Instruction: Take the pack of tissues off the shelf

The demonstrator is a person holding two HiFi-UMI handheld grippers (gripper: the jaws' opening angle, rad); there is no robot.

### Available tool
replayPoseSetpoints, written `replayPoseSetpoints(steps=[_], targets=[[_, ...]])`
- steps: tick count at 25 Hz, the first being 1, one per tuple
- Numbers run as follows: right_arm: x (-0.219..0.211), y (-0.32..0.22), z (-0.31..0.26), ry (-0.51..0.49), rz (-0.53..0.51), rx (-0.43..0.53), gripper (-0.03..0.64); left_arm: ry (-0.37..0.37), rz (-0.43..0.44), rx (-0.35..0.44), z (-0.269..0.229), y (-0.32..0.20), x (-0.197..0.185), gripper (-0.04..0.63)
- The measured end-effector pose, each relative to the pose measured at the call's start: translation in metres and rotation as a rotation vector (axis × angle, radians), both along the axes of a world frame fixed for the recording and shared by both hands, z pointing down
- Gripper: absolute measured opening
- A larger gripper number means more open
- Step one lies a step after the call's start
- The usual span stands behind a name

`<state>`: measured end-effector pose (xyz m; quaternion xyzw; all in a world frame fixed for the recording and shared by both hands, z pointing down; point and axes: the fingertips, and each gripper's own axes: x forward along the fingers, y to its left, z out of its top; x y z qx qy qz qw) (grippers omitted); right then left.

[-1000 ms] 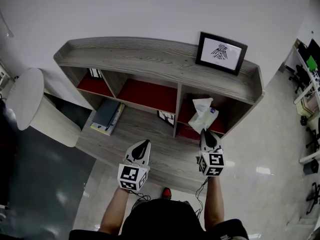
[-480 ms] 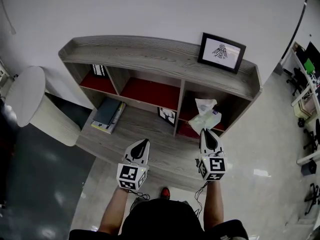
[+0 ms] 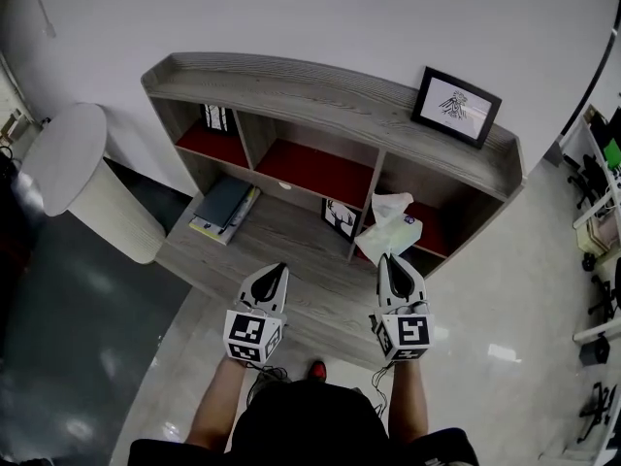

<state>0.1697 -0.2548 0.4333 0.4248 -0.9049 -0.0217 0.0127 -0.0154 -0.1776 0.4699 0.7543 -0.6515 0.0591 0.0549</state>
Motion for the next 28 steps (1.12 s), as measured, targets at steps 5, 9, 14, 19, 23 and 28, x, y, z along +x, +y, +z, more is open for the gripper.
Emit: replayPoseSetpoints(steps=[5,9,14,19,23,28], targets=[[-0.029,0.013,-0.001,-0.014,-0.079,0.006,0.032,-0.007,-0.048,0.001,0.000,0.015,-0.016,0.008],[-0.053,0.017,0.001,-0.027,-0.133,0.002,0.032,-0.016,-0.099,-0.009,0.000,0.028,-0.035,0.008],[-0.087,0.022,0.006,-0.028,-0.208,-0.004,0.032,-0.021,-0.187,-0.033,0.004,0.046,-0.067,0.008],[-0.124,0.030,0.010,-0.022,-0.289,-0.014,0.031,-0.010,-0.253,-0.041,0.008,0.059,-0.094,0.008],[-0.155,0.032,0.011,-0.012,-0.336,-0.014,0.031,-0.004,-0.286,-0.046,0.011,0.063,-0.115,0.008],[-0.194,0.031,0.016,-0.013,-0.371,-0.033,0.031,0.004,-0.319,-0.054,0.015,0.066,-0.145,0.008]])
